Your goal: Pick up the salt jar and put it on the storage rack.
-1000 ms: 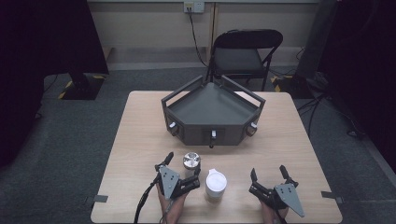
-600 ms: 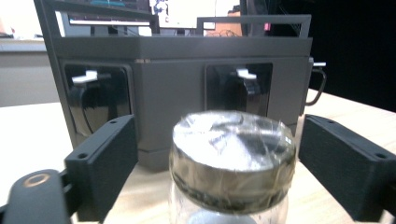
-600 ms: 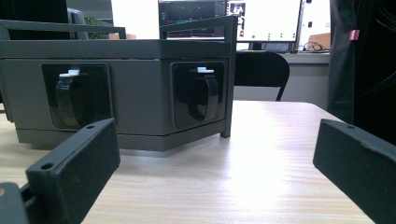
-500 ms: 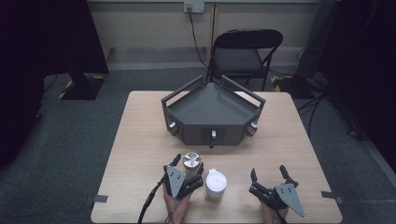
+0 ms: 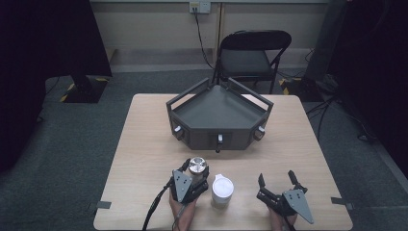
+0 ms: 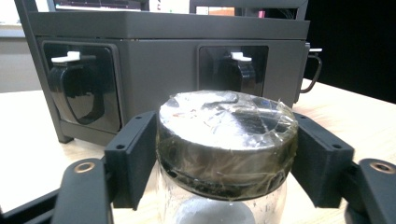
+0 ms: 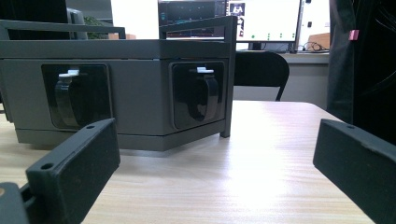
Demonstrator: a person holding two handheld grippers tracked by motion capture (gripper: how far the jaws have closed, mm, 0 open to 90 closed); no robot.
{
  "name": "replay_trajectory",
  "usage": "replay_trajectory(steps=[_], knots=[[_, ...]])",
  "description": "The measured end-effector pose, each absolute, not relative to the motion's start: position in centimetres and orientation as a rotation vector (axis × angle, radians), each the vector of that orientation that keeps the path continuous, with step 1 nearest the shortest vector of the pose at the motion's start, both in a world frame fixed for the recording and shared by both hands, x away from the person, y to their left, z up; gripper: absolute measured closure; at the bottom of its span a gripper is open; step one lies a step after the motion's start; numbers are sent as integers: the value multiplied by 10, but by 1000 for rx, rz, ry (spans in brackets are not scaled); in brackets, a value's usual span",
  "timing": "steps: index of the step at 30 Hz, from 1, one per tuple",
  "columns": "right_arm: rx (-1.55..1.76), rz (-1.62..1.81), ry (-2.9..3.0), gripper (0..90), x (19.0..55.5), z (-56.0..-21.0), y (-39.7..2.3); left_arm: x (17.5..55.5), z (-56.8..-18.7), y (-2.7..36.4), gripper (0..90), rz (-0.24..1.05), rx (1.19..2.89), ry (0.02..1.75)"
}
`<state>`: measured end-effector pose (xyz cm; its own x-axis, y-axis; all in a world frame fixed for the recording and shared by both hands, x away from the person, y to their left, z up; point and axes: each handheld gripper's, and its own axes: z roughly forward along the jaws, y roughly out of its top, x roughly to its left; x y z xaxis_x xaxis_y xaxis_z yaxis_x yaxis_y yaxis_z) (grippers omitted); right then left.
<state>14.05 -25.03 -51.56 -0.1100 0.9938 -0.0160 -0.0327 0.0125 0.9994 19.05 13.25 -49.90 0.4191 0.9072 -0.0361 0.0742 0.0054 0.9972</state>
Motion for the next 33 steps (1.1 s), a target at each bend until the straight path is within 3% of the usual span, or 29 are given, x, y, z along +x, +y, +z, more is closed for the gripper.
replay_trajectory(steps=[33], knots=[[1122,1294,1272,0,141,-516,-250,188,-493,129,346,866,1445,910]])
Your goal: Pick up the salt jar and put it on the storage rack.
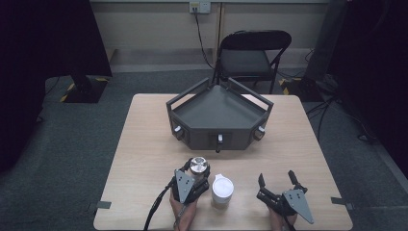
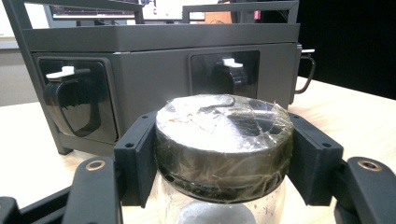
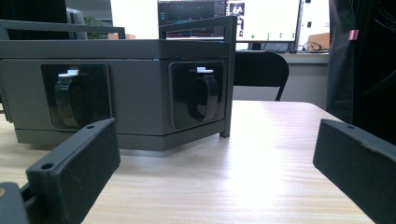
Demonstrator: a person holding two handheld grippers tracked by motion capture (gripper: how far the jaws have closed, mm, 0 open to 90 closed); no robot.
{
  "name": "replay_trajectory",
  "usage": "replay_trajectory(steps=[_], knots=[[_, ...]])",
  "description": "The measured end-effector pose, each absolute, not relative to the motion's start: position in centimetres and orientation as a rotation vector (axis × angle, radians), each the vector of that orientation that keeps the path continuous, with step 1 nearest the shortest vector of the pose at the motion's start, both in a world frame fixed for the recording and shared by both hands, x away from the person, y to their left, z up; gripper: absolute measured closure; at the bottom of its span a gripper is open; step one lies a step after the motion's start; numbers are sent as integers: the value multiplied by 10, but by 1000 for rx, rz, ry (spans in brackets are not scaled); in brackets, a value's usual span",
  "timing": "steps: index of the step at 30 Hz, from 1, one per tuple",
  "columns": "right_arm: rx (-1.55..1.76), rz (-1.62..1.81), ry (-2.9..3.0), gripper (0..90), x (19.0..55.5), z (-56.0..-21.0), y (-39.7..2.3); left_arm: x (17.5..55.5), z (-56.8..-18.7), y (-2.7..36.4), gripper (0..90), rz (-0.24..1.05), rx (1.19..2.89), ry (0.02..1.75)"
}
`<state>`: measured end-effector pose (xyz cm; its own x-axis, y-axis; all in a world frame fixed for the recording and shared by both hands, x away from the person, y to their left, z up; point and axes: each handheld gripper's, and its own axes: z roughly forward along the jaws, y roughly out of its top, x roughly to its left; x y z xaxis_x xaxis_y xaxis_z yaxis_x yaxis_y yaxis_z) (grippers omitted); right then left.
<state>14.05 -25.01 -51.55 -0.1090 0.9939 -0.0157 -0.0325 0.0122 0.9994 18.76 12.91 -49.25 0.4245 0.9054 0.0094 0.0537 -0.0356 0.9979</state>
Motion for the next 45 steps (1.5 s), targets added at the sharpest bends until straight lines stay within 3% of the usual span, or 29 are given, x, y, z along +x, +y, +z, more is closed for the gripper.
replay_trajectory(steps=[28,45], knots=[[1122,1293,1271,0,140,-516,-250,202,-470,152,346,809,1448,839],[1122,1292,1270,0,140,-516,-250,235,-422,170,347,760,1450,732]])
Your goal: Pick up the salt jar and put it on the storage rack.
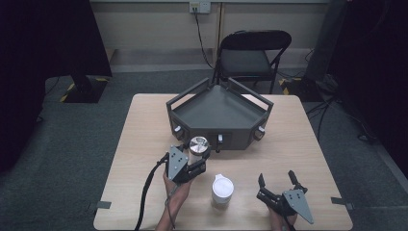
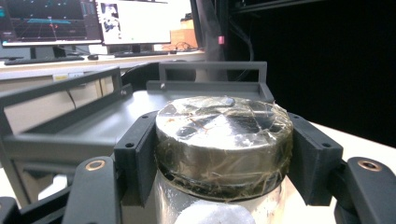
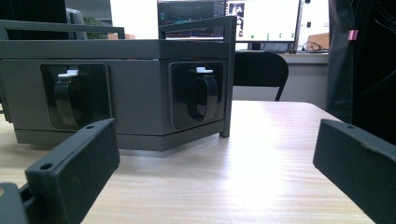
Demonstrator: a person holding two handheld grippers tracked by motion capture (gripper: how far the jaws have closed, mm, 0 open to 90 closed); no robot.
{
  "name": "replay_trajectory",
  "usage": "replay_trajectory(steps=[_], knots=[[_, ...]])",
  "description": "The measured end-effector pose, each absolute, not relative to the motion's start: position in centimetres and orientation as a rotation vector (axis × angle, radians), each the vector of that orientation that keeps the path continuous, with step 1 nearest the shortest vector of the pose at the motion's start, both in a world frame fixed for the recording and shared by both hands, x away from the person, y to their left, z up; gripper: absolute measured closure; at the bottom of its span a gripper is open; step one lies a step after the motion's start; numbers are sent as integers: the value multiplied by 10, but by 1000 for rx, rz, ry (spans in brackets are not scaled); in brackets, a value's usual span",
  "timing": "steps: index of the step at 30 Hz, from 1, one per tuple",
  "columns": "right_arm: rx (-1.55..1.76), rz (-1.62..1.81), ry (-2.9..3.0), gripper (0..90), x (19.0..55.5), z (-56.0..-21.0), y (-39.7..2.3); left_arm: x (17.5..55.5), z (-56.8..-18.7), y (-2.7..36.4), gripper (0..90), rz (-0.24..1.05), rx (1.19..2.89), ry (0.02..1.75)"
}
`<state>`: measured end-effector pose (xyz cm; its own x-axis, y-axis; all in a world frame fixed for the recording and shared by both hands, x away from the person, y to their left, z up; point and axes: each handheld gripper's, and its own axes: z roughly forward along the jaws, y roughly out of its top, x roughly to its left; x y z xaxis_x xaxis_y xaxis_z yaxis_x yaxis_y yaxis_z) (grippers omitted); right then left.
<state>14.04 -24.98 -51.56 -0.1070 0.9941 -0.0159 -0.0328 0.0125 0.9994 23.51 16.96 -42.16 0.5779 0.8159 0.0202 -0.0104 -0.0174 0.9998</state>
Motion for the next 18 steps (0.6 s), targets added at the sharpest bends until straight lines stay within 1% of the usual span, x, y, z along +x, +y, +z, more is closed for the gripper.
replay_trajectory(steps=[9,13,14,18], knots=[[1123,1291,1270,0,140,-516,-250,263,-395,174,347,775,1425,688],[1121,1292,1271,0,140,-516,-250,276,-384,177,347,770,1428,694],[1121,1292,1271,0,140,-516,-250,284,-379,179,347,765,1422,710],[1122,1289,1266,0,140,-516,-249,293,-375,181,347,750,1401,739]])
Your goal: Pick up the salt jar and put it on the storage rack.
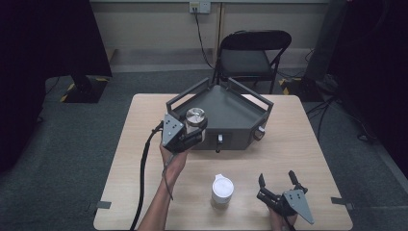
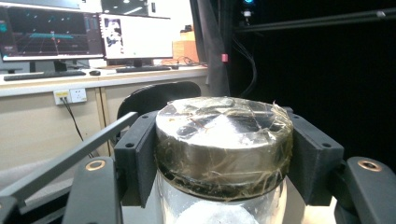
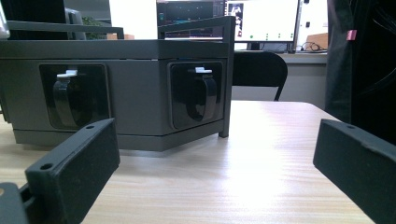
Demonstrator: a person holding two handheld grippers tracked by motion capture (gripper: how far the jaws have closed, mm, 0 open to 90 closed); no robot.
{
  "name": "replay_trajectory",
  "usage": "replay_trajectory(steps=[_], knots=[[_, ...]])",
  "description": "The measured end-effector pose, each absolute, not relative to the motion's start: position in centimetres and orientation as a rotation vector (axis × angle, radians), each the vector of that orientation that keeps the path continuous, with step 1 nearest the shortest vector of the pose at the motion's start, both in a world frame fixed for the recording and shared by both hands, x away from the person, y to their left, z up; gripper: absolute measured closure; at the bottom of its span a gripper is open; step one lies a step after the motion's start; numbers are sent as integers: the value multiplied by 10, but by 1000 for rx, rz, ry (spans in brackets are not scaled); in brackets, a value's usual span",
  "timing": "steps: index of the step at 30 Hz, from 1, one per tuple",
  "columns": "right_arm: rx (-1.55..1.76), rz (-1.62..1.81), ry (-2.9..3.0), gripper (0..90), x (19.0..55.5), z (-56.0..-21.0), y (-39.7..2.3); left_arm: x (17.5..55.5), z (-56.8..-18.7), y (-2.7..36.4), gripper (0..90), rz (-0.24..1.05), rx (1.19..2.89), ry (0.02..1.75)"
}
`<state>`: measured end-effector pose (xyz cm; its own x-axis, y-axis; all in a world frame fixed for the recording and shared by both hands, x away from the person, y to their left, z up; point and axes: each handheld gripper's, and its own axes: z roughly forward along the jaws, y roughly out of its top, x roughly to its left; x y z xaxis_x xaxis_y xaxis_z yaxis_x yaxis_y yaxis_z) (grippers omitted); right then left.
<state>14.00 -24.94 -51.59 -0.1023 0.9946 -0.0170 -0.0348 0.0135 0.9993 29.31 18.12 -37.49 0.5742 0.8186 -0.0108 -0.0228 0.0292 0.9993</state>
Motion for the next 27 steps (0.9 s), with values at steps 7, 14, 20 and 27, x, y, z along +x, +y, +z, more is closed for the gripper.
replay_trajectory(steps=[7,14,20,27], knots=[[1124,1288,1266,0,140,-516,-249,315,-359,170,347,794,1384,843],[1124,1288,1266,0,140,-516,-249,329,-352,150,346,829,1326,977],[1125,1286,1265,0,140,-516,-249,340,-353,133,346,883,1370,988],[1125,1286,1266,0,140,-516,-249,352,-361,123,346,903,1397,1008]])
